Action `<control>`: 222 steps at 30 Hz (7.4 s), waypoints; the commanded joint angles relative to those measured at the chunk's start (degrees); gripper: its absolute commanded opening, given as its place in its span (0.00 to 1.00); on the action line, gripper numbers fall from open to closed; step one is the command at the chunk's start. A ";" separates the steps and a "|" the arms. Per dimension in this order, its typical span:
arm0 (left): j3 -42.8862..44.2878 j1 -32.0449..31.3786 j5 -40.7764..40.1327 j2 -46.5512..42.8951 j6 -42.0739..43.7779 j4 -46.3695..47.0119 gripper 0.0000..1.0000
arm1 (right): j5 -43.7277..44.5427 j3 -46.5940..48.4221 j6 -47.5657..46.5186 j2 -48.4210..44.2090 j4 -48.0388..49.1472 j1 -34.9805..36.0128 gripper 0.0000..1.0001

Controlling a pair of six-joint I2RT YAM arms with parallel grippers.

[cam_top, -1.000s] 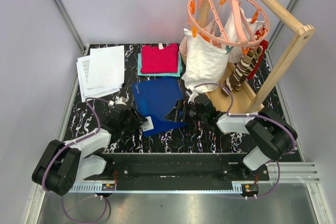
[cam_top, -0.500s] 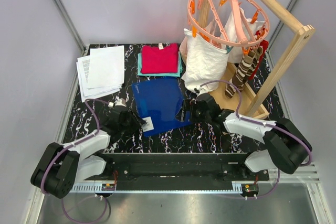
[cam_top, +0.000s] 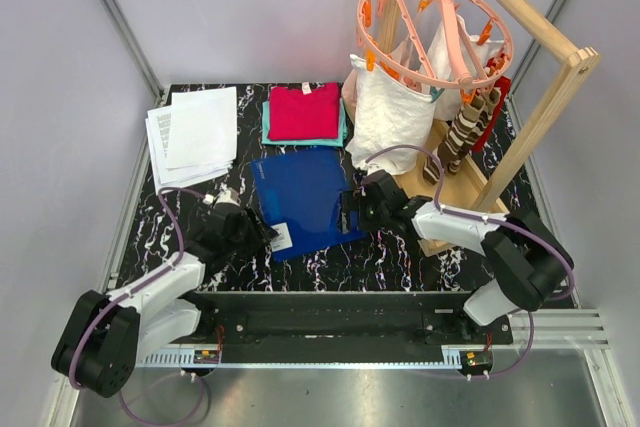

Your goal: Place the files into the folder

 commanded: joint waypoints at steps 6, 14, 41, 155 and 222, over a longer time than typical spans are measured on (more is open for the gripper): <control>4.97 -0.22 -2.59 6.11 2.52 0.14 0.58 | -2.24 6.58 -4.39 6.85 2.71 -0.46 0.99; 2.60 -0.13 0.40 10.33 0.41 5.07 0.54 | -9.52 6.07 0.09 9.85 7.88 -0.54 0.94; 16.04 -2.33 -15.76 -8.84 13.69 -21.82 0.99 | 0.49 3.61 13.95 -3.75 -9.34 0.50 1.00; 4.71 -2.86 -0.39 10.60 -4.60 3.40 0.22 | 11.73 -20.74 62.94 20.67 70.65 16.33 0.45; 39.00 -0.05 -12.89 -10.92 13.40 -45.21 0.00 | 24.22 -3.34 -12.85 -16.56 13.99 41.64 0.96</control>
